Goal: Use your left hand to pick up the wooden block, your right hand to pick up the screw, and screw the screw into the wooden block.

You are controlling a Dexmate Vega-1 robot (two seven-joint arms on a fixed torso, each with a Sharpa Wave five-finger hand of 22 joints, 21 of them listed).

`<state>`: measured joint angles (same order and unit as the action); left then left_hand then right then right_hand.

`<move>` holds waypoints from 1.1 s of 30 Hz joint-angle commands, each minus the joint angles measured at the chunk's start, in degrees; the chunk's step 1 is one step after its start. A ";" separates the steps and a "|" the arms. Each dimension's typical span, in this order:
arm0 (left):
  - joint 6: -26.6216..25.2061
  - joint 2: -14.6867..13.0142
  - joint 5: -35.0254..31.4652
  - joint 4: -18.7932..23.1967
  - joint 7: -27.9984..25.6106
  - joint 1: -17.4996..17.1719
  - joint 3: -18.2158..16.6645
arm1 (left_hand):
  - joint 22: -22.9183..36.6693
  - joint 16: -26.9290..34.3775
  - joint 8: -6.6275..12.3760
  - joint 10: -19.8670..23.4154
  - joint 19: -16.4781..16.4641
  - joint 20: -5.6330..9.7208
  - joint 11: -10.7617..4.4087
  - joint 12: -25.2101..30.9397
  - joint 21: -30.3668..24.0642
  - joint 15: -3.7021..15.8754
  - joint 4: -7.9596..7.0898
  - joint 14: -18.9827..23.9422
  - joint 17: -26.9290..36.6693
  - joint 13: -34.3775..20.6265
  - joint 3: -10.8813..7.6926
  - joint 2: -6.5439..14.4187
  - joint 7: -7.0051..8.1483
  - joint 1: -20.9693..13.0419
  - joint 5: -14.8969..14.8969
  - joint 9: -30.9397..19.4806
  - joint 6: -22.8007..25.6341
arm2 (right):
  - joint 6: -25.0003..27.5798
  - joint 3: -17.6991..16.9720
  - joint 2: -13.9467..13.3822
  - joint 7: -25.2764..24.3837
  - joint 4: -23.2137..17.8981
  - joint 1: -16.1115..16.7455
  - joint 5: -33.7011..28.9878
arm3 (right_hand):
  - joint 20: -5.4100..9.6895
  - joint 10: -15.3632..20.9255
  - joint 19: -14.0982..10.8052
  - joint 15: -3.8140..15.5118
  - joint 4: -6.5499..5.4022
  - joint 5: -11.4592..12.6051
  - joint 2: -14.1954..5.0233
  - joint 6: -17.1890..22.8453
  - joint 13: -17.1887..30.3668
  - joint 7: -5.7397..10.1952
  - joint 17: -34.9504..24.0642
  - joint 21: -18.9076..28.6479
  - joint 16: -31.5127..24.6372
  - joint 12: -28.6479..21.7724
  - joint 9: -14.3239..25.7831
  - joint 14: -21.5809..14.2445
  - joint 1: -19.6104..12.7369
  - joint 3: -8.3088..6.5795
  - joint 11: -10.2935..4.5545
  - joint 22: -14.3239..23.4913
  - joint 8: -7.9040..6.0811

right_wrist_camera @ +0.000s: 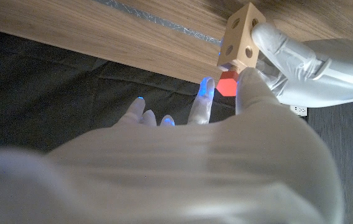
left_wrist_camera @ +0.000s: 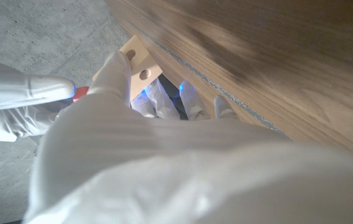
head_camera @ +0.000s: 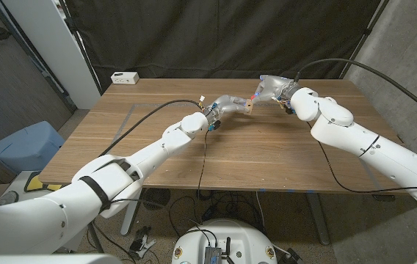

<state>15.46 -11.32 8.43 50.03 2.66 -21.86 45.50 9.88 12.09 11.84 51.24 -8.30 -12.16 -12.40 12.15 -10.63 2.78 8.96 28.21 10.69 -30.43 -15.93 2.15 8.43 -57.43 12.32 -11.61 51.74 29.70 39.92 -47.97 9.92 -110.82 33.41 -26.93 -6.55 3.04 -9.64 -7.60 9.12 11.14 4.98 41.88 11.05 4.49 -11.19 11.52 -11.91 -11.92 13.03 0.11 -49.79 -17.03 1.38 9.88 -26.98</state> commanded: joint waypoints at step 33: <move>0.32 0.04 -0.23 0.13 0.35 -0.22 0.24 | 0.17 -0.22 0.39 0.50 0.15 0.02 0.01 0.35 -0.39 1.85 -0.37 0.00 -0.02 -0.10 -0.20 1.24 0.07 0.34 0.31 -0.17 1.00 | -1.31 0.83 0.98 1.14 1.65 -1.78 -0.33 | 0.39 4.18 -2.95 1.01 -0.27 0.72 -0.46 5.56 0.21 0.62 -0.08 0.65 -1.05 -0.68 -0.09 -2.94 -1.66 -0.83 -1.20 0.15 -2.22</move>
<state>15.55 -11.38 8.26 50.26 2.96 -22.16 45.66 9.88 12.09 11.84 51.21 -8.30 -12.16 -12.38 12.11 -10.63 2.78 8.96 28.21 10.69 -30.38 -15.93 2.29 8.43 -57.57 12.33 -11.57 51.74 29.02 40.45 -47.38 10.87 -109.71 32.13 -27.19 -6.14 6.59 -11.89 -6.45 8.91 11.48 4.48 46.58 11.04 5.12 -11.20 11.92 -12.74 -12.34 12.77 -2.47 -50.87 -17.25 0.29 9.88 -28.83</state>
